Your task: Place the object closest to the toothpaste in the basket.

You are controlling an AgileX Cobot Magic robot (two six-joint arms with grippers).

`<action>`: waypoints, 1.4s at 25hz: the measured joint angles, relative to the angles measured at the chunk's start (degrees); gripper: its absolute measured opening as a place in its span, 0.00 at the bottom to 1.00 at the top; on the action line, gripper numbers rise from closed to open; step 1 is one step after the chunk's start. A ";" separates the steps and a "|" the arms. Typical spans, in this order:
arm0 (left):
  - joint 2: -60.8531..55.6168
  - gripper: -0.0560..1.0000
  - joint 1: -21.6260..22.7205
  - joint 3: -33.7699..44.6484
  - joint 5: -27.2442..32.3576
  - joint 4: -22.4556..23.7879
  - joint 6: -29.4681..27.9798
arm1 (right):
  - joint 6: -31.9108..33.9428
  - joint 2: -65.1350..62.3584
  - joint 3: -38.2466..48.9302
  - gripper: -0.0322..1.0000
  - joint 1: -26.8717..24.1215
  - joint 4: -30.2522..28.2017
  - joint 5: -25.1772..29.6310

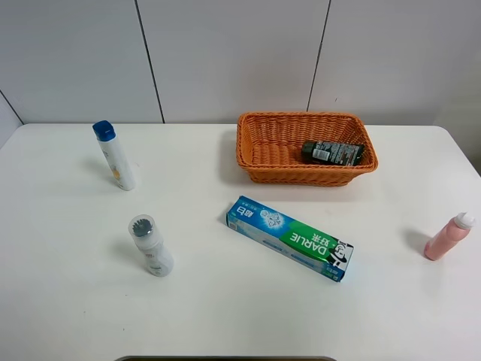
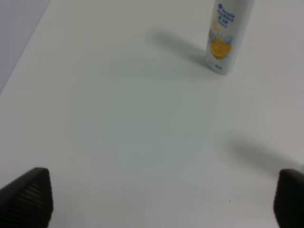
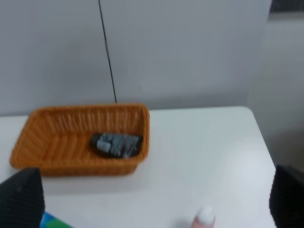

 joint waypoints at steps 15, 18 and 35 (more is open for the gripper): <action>0.00 0.94 0.00 0.00 0.00 0.00 0.00 | 0.27 -15.86 25.82 0.98 -2.43 1.01 0.21; 0.00 0.94 0.00 0.00 0.00 0.00 0.00 | 0.27 -18.39 28.00 0.98 -2.43 1.01 -0.33; 0.00 0.94 0.00 0.00 0.00 0.00 0.00 | -3.26 -18.85 36.87 0.98 -2.47 2.73 -8.00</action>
